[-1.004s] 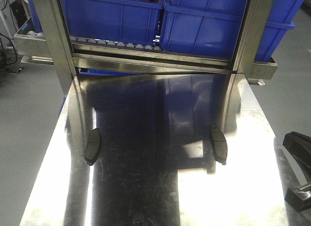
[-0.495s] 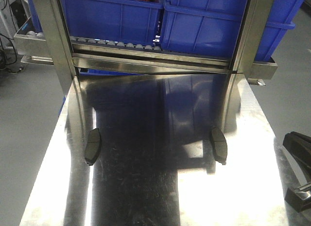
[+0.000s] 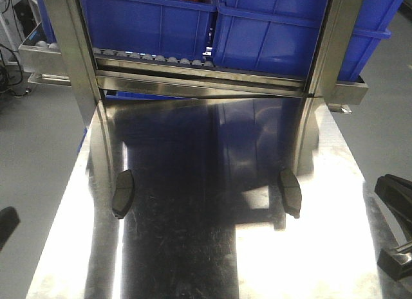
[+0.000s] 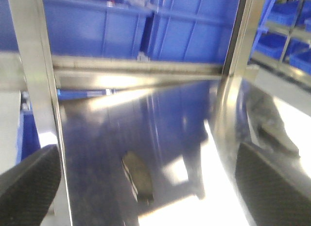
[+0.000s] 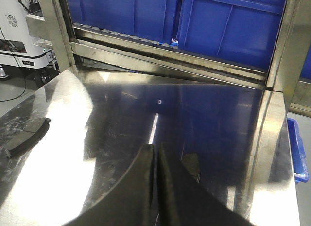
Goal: Move and align brake pads A on conveyor
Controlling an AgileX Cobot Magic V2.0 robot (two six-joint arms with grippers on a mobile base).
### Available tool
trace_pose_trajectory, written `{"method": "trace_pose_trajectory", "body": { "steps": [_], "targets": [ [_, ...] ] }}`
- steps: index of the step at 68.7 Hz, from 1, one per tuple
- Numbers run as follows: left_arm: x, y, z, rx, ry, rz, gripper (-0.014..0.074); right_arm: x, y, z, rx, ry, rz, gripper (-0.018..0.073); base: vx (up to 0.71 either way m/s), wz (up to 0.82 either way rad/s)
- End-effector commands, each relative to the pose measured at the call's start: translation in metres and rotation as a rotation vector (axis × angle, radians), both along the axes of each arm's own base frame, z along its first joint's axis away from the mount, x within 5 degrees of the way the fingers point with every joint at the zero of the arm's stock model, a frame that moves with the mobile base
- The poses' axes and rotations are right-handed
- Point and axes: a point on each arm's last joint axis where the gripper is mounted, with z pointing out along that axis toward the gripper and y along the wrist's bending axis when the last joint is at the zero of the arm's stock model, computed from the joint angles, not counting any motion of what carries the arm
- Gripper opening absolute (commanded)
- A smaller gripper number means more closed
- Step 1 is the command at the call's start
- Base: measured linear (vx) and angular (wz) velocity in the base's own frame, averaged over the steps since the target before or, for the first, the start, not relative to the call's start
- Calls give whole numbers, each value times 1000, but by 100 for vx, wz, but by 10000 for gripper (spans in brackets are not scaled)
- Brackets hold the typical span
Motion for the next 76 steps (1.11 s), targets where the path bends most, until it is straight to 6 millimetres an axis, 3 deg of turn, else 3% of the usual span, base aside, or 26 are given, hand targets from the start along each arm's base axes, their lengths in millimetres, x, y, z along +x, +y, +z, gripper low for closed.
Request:
{"method": "trace_pose_trajectory", "body": {
  "steps": [1,12,28,52,64,76],
  "targets": [
    [17,-6,16,-51,25,10,690,3,-1,16,21,-94,-19,-8,0,0],
    [59,-20,21,-6,240,3,638,3,-1,16,21,-94,-19,-8,0,0],
    [137,-48,21,98,540,-31,592,3,-1,16,21,-94,-19,-8,0,0],
    [241,-85,-16,222,947,-92,591,3,-1,16,21,-94,-19,-8,0,0],
    [271,-94,-40,236,1031,-74,591,3,-1,16,21,-94,-19,-8,0,0],
    [282,-91,-58,281,1050,-9,591,3,-1,16,21,-94,-19,-8,0,0]
  ]
}}
